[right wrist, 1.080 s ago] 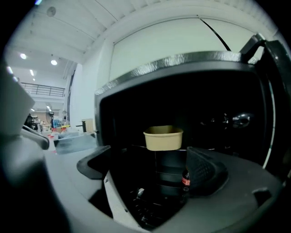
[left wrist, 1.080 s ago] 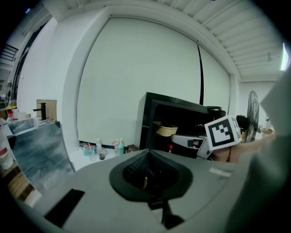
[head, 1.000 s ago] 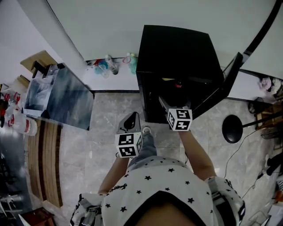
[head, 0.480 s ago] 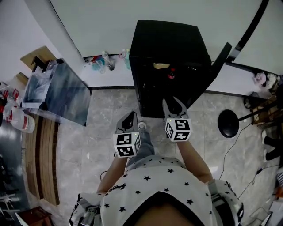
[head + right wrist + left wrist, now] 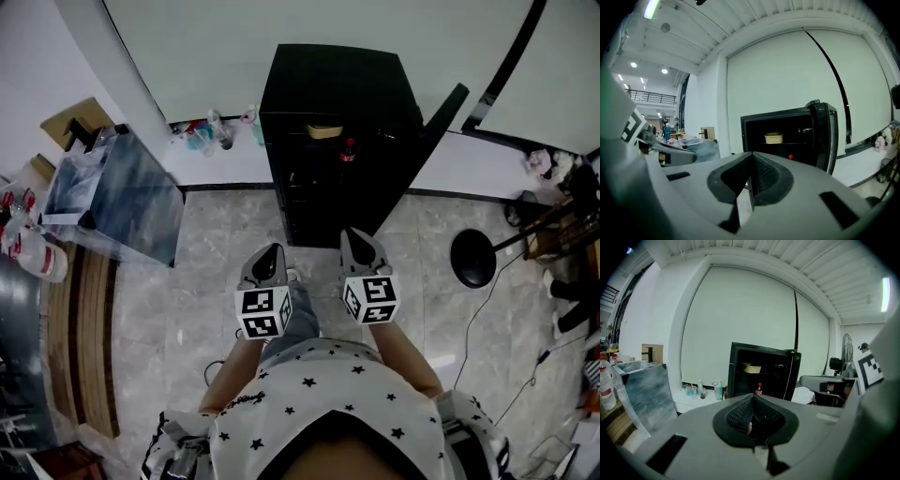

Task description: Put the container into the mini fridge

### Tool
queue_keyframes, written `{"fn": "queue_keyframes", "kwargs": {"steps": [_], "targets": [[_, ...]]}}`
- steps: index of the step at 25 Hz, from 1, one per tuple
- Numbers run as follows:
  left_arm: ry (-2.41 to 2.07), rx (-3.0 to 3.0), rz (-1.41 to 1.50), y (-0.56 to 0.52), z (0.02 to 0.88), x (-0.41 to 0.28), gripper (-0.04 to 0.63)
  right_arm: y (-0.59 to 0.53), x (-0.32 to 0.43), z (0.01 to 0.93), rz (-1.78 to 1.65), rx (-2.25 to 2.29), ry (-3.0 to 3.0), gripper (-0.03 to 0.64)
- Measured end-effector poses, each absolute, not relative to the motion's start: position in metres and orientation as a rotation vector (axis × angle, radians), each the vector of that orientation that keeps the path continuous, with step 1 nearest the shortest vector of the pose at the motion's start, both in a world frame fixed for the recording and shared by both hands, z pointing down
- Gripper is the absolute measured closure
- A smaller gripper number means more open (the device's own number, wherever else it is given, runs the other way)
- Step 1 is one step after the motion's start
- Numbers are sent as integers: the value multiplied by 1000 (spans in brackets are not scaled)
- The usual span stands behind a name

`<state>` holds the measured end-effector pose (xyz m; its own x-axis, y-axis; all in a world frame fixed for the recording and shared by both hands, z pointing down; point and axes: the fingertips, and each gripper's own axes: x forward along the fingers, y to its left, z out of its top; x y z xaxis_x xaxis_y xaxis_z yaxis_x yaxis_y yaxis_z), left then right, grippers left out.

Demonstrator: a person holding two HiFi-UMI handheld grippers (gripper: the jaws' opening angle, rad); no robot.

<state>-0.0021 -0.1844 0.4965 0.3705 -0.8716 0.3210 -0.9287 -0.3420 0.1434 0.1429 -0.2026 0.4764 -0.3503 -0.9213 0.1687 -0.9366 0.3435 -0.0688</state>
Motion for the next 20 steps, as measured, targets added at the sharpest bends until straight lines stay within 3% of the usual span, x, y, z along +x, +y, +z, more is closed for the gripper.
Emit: {"fn": "queue_keyframes", "kwargs": {"steps": [20], "targets": [[-1550,2368,277,-139,498,-4,583,-148,141,472,201,1725,-2493,623]]}}
